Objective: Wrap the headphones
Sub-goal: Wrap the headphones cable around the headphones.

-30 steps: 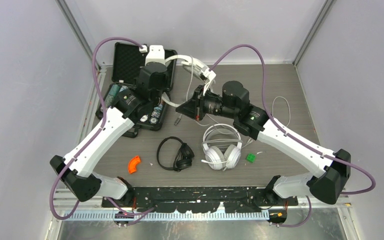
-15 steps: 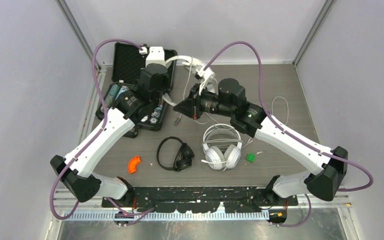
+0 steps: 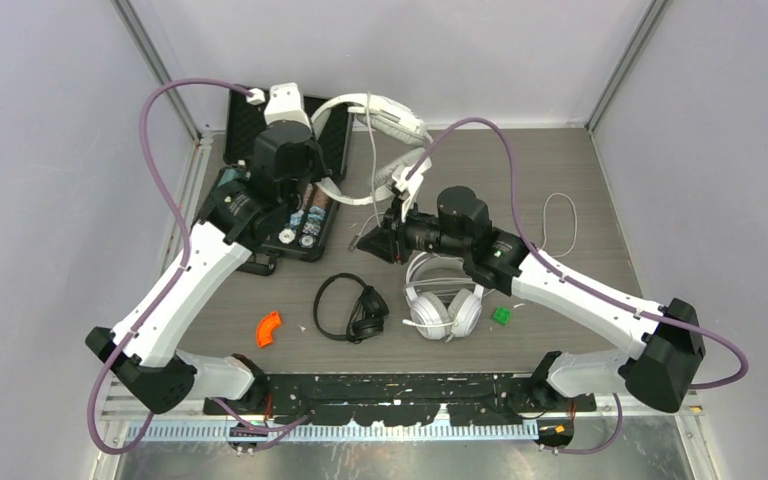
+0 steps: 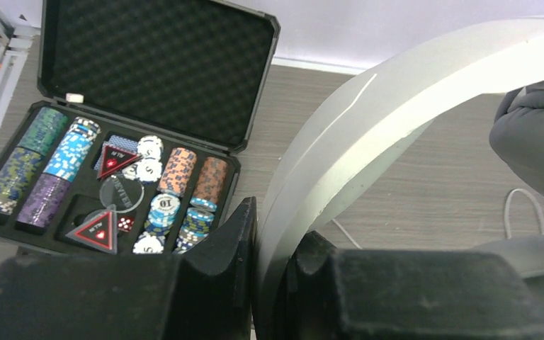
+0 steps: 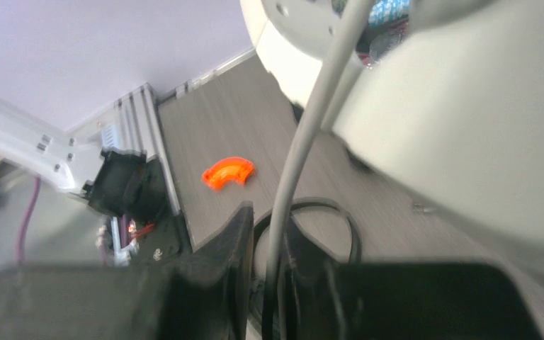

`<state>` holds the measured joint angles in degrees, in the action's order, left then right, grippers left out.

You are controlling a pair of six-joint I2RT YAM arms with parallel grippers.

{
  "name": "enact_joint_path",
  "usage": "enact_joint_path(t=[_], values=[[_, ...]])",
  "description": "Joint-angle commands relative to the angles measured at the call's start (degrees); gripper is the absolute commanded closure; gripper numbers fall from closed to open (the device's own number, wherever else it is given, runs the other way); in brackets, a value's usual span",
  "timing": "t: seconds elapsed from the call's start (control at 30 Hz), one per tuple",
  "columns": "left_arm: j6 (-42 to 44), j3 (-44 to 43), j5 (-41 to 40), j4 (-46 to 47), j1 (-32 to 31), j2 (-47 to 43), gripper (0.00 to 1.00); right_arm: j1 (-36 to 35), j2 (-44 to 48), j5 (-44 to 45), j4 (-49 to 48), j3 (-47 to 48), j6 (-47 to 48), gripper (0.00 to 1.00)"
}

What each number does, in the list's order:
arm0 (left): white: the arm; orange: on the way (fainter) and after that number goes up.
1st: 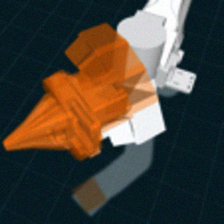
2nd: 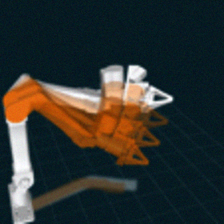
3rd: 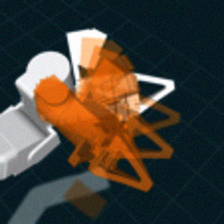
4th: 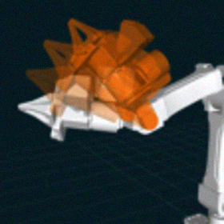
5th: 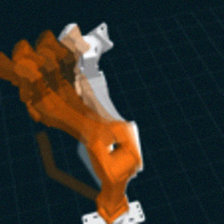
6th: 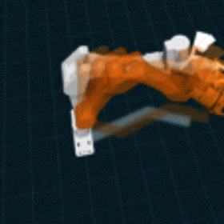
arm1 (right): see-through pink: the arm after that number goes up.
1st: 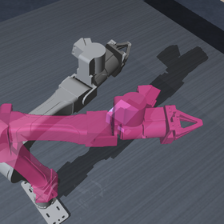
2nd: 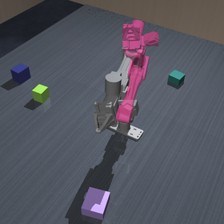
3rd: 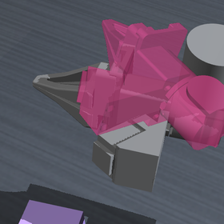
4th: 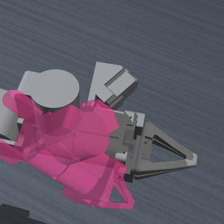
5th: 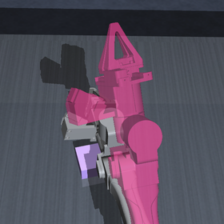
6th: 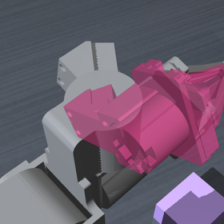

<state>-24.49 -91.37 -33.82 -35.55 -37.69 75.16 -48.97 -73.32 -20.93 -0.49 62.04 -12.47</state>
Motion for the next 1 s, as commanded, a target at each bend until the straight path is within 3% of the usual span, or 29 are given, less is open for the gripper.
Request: enact_joint_path(t=[0.0, 0.4, 0.97], values=[[-7.45, -4.66, 3.69, 5.02, 1.26, -3.85, 1.00, -0.25, 3.16, -0.92, -9.10, -4.03, 3.33, 0.76], [-12.59, -5.57, 10.42, 3.48, 3.41, -5.29, 1.00, -0.25, 7.75, 1.45, -20.18, -16.01, 10.28, 0.73], [-13.56, -6.77, 19.76, -1.18, 5.59, -7.63, 1.00, -0.14, 9.86, 4.53, -23.57, -23.07, 14.23, 0.72]])
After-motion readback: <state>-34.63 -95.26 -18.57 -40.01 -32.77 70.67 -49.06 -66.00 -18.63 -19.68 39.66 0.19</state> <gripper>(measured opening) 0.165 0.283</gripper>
